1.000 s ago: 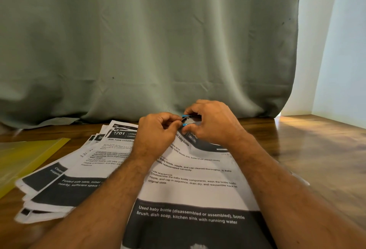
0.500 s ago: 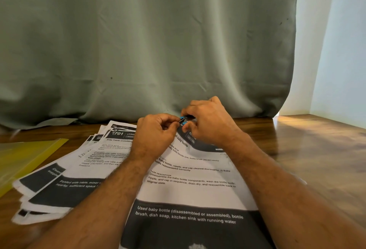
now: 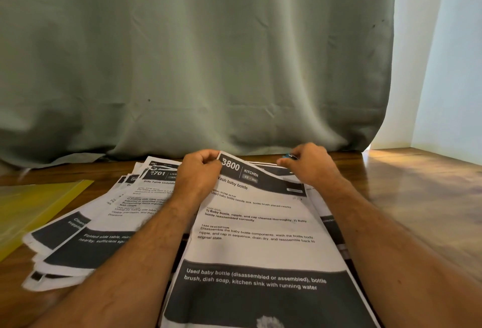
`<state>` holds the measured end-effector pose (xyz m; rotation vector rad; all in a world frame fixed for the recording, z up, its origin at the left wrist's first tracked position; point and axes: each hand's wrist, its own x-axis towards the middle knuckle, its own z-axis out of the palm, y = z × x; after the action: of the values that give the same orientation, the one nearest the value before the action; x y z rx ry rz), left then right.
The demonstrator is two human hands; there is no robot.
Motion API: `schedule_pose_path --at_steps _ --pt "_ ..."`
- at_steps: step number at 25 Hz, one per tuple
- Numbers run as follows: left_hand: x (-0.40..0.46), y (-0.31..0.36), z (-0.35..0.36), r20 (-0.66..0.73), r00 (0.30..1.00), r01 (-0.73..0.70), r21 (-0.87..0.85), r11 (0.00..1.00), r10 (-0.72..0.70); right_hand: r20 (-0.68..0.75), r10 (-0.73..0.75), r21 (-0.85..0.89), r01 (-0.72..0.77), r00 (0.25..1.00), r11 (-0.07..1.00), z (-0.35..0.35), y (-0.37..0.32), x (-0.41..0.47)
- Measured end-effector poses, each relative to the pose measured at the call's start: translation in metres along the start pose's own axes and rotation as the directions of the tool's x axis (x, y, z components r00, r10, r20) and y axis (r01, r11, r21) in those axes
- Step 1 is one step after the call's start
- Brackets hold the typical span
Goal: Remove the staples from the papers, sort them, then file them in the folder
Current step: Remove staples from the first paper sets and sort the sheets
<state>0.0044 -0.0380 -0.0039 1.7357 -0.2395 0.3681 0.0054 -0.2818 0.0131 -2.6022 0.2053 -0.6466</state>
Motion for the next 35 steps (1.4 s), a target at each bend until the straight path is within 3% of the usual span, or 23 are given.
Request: schedule_pose_path --at_steps 5,12,16,18,21,24,26,28,29,30,32,35 --pt "0.002 -0.002 0.003 -0.036 0.999 0.026 -0.034 0.999 -0.027 0.13 0.075 -0.089 -0.064 0.989 0.994 0.014 0.016 0.008" --pt "0.006 -0.005 0.002 -0.124 0.992 0.022 -0.105 0.994 -0.035 0.128 0.109 -0.147 -0.09 0.986 0.985 0.019 0.019 0.009" --pt "0.01 -0.009 0.001 -0.097 0.992 0.068 -0.142 0.988 -0.082 0.146 0.144 -0.112 -0.128 0.979 0.985 0.021 0.02 0.007" --pt "0.012 -0.011 0.001 -0.085 0.993 0.07 -0.173 0.983 -0.086 0.089 0.097 -0.055 -0.092 0.991 0.994 0.018 0.017 0.007" --pt "0.018 -0.013 0.0 -0.097 0.991 0.065 -0.223 0.973 -0.089 -0.12 -0.009 0.118 0.023 0.993 0.993 0.007 0.003 0.001" --pt "0.021 -0.011 -0.003 -0.127 0.985 0.067 -0.329 0.942 -0.114 -0.166 -0.022 0.267 0.066 0.986 0.961 -0.002 -0.008 -0.004" --pt "0.022 -0.009 -0.006 -0.17 0.976 0.06 -0.396 0.916 -0.138 -0.108 0.002 0.288 0.029 0.994 0.957 -0.007 -0.01 -0.004" --pt "0.022 -0.008 -0.008 -0.226 0.961 0.046 -0.436 0.899 -0.159 0.061 0.022 0.329 -0.041 0.998 0.944 -0.011 -0.014 -0.006" --pt "0.023 -0.009 -0.01 -0.244 0.954 0.046 -0.448 0.893 -0.172 0.192 0.054 0.459 -0.138 0.98 0.877 -0.012 -0.014 -0.008" --pt "0.024 -0.01 -0.011 -0.259 0.948 0.049 -0.456 0.889 -0.185 0.336 0.054 0.578 -0.252 0.94 0.776 -0.013 -0.015 -0.011" --pt "0.024 -0.01 -0.014 -0.281 0.939 0.048 -0.461 0.886 -0.197 0.56 0.047 0.59 -0.438 0.827 0.678 -0.009 -0.011 -0.015" --pt "0.021 -0.006 -0.016 -0.239 0.937 0.132 -0.435 0.891 -0.256 0.63 0.03 0.576 -0.493 0.776 0.651 -0.005 -0.008 -0.014"
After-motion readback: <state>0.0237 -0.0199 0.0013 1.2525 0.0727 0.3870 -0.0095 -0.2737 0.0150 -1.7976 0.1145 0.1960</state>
